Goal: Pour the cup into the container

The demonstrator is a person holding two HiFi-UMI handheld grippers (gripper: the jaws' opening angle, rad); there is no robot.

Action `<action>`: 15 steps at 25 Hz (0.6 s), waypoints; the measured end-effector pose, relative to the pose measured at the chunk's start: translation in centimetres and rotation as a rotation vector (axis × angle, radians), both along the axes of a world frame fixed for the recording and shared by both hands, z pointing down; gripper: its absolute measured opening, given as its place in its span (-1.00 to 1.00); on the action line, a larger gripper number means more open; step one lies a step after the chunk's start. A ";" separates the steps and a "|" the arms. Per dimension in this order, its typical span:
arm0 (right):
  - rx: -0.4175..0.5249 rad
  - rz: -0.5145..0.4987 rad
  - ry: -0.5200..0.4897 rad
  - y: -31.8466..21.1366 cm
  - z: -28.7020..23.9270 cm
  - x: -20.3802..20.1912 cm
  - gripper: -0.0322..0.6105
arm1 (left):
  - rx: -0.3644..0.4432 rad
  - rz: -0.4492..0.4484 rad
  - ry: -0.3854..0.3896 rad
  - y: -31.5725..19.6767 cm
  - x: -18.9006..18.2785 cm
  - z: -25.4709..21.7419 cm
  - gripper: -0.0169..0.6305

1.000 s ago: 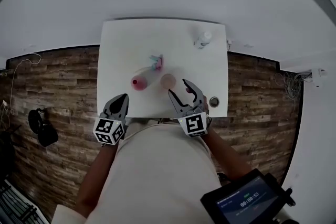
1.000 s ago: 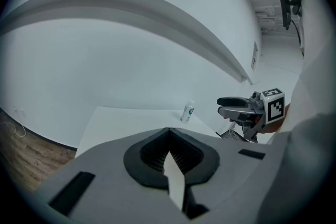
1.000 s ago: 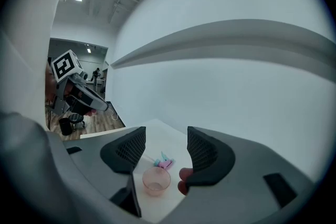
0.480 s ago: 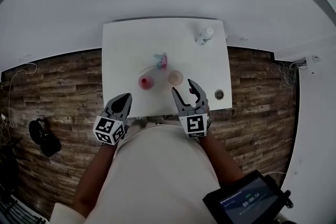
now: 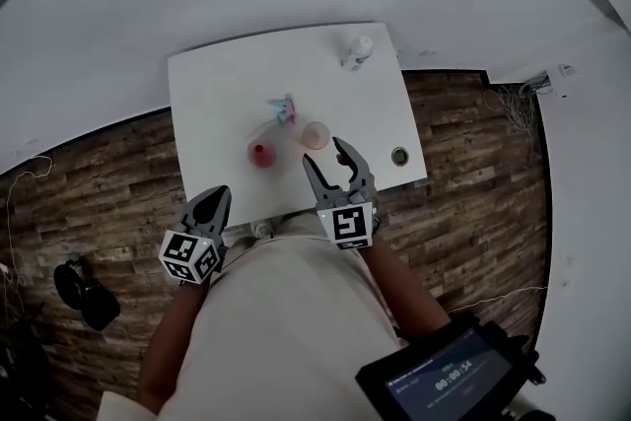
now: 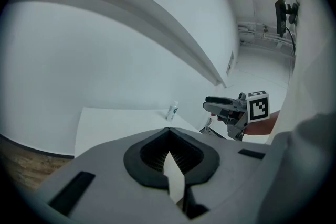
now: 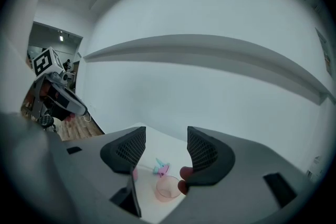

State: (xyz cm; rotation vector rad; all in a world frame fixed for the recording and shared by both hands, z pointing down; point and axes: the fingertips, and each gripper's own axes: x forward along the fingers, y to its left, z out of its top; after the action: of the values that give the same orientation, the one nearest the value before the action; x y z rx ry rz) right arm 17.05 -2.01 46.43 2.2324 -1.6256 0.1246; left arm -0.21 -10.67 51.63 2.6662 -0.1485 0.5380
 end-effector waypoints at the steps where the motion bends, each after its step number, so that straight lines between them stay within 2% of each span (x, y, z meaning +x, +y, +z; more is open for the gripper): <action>1: 0.007 0.005 0.002 0.1 -0.1 -0.3 -0.11 | 0.002 0.006 0.001 0.0 -0.2 0.0 -0.92; 9: 0.044 0.072 -0.025 1.2 0.0 -2.9 -0.13 | -0.027 0.054 -0.014 0.3 -2.7 0.8 -0.92; 13: 0.095 0.092 -0.125 2.9 0.3 -3.7 -0.13 | -0.045 0.116 -0.010 1.9 -2.7 1.1 -0.92; 15: 0.094 0.106 -0.139 3.8 0.6 -3.8 -0.13 | -0.057 0.137 0.000 2.6 -2.5 1.1 -0.92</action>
State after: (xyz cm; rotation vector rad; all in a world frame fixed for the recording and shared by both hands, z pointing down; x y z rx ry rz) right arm 13.21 1.81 47.07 2.4309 -1.6131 0.2419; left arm -2.74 -8.04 52.75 2.6334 0.0503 0.5756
